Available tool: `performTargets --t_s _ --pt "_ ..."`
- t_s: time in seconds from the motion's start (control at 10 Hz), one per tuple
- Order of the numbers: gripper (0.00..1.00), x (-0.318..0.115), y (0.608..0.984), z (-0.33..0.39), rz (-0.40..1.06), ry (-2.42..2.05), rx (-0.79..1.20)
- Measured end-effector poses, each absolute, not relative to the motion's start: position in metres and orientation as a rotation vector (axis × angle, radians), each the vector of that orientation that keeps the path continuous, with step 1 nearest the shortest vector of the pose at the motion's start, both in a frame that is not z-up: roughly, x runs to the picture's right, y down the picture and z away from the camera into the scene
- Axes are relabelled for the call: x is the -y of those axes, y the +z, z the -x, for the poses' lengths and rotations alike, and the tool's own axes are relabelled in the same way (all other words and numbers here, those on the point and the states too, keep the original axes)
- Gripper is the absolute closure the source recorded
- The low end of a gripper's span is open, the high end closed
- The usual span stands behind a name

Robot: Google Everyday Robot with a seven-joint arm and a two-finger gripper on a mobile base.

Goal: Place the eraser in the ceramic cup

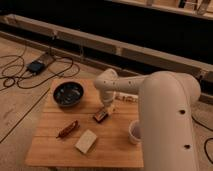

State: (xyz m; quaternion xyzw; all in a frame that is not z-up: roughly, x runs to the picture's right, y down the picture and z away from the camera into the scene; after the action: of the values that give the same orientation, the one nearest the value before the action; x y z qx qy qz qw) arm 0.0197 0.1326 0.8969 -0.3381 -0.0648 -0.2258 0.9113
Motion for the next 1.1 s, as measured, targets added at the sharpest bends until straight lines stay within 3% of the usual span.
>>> performTargets --t_s 0.7,1.1 --pt "1.0 -0.056 0.807 -0.056 0.634 -0.546 0.029" --pt "1.0 -0.046 0.744 -0.093 0.673 -0.562 -0.062"
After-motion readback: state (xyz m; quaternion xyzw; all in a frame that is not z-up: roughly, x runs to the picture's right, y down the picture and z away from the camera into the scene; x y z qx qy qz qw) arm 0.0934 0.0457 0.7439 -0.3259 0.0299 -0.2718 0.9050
